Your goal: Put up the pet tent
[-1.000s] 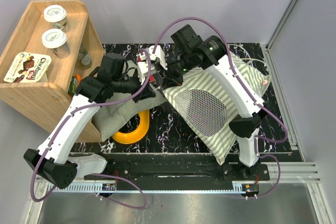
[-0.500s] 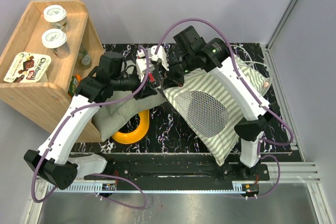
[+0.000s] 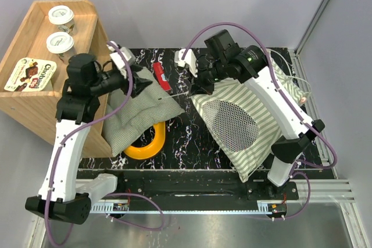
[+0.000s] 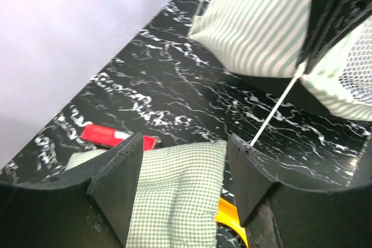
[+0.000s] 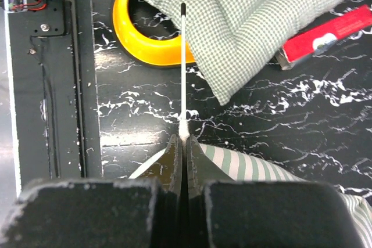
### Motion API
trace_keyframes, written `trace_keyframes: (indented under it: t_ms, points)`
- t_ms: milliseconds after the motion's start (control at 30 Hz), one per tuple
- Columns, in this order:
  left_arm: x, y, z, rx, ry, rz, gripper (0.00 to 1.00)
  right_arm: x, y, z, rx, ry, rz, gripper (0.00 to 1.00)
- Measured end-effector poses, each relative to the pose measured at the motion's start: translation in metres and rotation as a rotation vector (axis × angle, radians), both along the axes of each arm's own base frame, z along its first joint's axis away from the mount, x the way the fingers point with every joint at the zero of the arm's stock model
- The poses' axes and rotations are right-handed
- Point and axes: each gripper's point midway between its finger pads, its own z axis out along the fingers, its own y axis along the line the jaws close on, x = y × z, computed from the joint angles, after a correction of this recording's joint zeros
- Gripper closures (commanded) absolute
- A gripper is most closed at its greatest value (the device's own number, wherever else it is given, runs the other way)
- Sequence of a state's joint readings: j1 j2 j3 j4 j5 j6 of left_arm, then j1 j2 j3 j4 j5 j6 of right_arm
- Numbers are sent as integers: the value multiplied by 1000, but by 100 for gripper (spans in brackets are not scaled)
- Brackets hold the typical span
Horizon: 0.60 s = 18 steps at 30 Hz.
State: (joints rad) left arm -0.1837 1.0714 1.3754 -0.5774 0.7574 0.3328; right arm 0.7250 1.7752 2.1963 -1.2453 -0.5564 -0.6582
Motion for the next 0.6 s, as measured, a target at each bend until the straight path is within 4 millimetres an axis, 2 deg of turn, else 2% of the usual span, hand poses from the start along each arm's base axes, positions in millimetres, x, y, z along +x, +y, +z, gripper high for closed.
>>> trace_keyframes:
  t_ms: [167,267,333,400,433,500,600]
  points:
    - [19,42,17,-81,-75,147,40,9,-13,10,11,-30,-54,100]
    - [33,57,2,-177,-94,192,44,10,-18,17,25,-40,-65,100]
    - [39,59,-24,-243,-58,193,45,7,-20,24,41,-47,-63,100]
    - [44,48,-56,-295,-1,158,45,4,-22,34,66,-56,-56,100]
    - [44,38,-65,-301,18,128,45,2,-22,40,80,-64,-53,100]
    - [40,5,-88,-300,87,31,45,-3,-24,51,106,-82,-49,100]
    - [31,-32,-103,-288,144,-83,45,-9,-29,66,132,-111,-50,100]
